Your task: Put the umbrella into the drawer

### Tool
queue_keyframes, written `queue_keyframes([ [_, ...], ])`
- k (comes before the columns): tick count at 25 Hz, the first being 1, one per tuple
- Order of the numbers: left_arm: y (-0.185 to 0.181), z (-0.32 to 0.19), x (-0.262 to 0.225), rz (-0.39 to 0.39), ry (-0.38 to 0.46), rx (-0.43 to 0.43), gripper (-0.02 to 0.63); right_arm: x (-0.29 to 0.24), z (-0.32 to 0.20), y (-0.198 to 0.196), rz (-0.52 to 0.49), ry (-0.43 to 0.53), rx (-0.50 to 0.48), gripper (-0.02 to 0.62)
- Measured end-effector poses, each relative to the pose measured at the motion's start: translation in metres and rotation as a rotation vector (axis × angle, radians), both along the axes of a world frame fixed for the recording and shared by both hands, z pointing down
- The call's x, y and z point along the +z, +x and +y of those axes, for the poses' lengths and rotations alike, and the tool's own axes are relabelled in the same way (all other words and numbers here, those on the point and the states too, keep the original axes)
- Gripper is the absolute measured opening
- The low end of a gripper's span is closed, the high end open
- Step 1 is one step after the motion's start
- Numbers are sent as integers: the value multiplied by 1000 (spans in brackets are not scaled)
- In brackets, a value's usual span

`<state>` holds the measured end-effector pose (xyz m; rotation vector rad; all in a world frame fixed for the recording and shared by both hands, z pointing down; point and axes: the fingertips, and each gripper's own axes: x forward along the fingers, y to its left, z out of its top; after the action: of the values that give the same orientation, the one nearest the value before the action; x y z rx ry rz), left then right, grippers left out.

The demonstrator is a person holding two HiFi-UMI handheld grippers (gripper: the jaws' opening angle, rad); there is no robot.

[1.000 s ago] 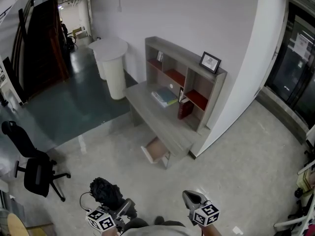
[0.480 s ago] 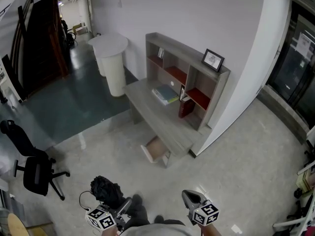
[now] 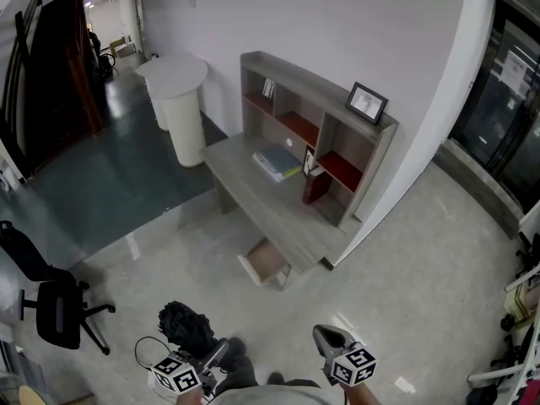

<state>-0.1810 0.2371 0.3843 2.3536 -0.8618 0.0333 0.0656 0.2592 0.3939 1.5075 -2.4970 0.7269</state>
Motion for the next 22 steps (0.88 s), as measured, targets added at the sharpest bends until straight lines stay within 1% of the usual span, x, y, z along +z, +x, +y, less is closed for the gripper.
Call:
queue_keyframes([
  [8,-15,-66,6,20,-30,44,238,3,-54,-20,0,-28,49,-5],
  [15,-34,-126,3,35,-35,110,238,-3,-102,-39,13,-35,109,-5],
  [22,-51,-186,11,35,-58,190,238,2,-147,-62,11,-58,170,-5],
])
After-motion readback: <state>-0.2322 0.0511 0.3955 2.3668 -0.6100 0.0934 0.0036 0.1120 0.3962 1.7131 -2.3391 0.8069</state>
